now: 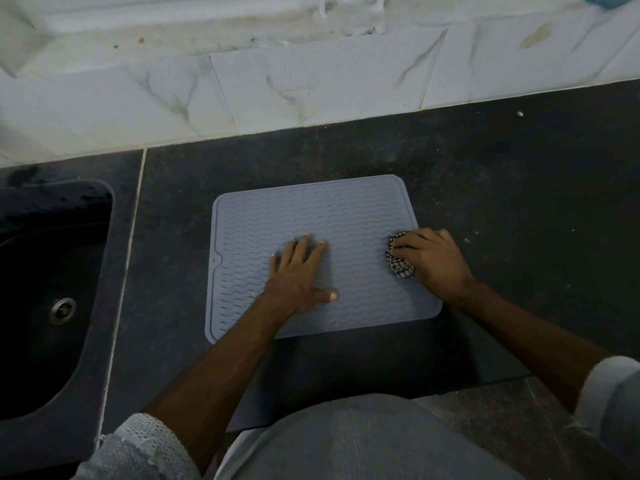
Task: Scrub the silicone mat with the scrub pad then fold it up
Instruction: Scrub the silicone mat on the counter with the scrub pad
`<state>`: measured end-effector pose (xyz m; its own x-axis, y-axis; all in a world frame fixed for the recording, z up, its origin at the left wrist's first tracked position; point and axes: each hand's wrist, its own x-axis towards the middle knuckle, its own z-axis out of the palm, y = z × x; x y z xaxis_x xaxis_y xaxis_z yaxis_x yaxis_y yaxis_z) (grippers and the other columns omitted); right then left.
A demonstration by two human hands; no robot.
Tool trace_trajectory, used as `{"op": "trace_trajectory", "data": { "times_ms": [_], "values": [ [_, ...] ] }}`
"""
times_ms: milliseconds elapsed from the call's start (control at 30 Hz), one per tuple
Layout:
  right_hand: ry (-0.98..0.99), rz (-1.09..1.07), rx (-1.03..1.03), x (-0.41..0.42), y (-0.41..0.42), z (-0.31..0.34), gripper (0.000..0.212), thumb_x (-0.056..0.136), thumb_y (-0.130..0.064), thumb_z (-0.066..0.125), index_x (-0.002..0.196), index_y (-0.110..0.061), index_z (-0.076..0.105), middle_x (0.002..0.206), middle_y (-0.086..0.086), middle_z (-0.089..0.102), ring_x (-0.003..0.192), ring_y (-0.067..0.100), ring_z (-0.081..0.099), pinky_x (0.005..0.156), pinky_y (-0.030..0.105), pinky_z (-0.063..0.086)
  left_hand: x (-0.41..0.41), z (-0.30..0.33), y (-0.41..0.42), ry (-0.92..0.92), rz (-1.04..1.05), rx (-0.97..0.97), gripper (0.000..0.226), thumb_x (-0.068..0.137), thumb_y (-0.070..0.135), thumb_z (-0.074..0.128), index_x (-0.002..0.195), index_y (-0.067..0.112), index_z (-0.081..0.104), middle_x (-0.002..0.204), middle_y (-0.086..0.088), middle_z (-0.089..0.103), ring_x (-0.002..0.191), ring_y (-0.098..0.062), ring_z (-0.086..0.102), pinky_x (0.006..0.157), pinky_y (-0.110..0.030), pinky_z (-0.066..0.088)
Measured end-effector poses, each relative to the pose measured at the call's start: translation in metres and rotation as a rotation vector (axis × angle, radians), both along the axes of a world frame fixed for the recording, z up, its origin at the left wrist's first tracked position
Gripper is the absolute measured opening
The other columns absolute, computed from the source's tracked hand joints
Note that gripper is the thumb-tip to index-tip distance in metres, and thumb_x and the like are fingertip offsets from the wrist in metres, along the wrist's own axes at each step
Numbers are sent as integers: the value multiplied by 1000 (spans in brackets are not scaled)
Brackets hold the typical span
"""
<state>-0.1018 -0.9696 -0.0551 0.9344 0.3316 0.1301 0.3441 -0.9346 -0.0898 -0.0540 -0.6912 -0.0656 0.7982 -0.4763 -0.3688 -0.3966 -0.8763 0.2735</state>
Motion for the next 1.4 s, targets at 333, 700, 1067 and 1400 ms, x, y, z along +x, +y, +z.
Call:
{"op": "trace_trajectory", "data": {
  "times_ms": [333, 700, 1067, 1400],
  "values": [
    [47, 152, 8, 11, 88, 0, 45, 69, -10, 73, 113, -16, 65, 121, 6, 61, 114, 32, 52, 91, 46, 39, -1, 2, 11, 63, 75, 37, 109, 74, 64, 65, 150, 34, -7, 158, 1, -19, 144, -30, -14, 115, -59, 4],
    [80, -8, -19, -6, 15, 6, 39, 72, -5, 70, 110, -17, 68, 119, 3, 64, 110, 30, 54, 82, 41, 36, -1, 0, 12, 75, 59, 27, 108, 76, 62, 65, 151, 33, -7, 157, 0, -21, 144, -31, -16, 113, -59, 2],
    [147, 143, -18, 13, 101, -6, 47, 79, -21, 67, 125, -25, 56, 134, -2, 51, 125, 23, 40, 101, 43, 31, -2, 2, 7, 79, 101, 61, 110, 74, 61, 68, 151, 34, -6, 158, 1, -19, 144, -32, -15, 114, -59, 3],
    [131, 19, -11, 5, 37, 6, 32, 81, -15, 65, 113, -21, 66, 123, -1, 60, 117, 24, 48, 93, 39, 30, -3, 7, 9, 85, 77, 22, 107, 76, 58, 68, 151, 31, -3, 158, -1, -19, 144, -31, -16, 114, -60, 3]
  ]
}}
